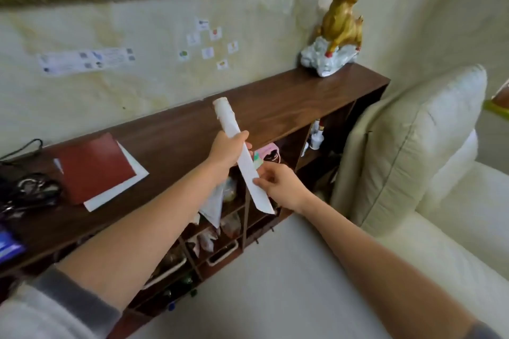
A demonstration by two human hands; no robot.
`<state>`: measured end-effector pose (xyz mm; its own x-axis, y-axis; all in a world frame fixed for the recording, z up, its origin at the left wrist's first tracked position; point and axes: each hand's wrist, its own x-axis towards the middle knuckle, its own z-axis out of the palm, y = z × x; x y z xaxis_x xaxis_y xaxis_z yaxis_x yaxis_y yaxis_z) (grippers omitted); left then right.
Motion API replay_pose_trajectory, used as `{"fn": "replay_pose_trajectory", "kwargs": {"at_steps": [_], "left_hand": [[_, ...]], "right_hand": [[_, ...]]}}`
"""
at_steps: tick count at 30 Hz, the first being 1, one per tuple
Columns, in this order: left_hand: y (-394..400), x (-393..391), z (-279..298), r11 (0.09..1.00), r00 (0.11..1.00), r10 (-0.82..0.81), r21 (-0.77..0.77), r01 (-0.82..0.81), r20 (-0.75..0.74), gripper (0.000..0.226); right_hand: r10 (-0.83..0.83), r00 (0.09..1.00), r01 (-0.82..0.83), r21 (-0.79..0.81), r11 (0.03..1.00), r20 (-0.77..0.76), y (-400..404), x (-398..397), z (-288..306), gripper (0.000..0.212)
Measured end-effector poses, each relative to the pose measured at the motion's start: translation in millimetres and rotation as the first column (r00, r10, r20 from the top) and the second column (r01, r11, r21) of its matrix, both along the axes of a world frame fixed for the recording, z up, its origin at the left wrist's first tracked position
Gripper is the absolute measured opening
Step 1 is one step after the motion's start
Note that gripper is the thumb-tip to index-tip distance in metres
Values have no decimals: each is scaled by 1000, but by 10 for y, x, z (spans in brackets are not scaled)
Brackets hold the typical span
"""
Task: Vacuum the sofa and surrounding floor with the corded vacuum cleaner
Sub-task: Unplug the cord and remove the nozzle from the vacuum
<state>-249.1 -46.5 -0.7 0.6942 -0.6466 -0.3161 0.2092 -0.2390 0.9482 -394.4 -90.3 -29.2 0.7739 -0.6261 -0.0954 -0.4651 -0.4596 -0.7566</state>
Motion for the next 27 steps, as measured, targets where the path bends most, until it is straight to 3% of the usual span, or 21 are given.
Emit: {"fn": "replay_pose_trajectory", "kwargs": {"at_steps": [6,13,23,27], "left_hand": [[214,901,40,985,994,75,152,-87,80,48],[263,1499,-123,954,989,106,272,-130,103,49],[-473,1905,-334,829,931,-38,531,-174,364,53],[-596,1987,-462,741,921,-18,624,-249,389,59]], "right_hand": [[39,999,-39,-4,999,-16,67,919,145,14],[140,986,-135,65,989,-87,-45,1661,103,17],[238,962,-220,137,966,-133,-777,2241,-169,22],[286,940,-265,133,955,-186,-951,2378,-326,25]]}}
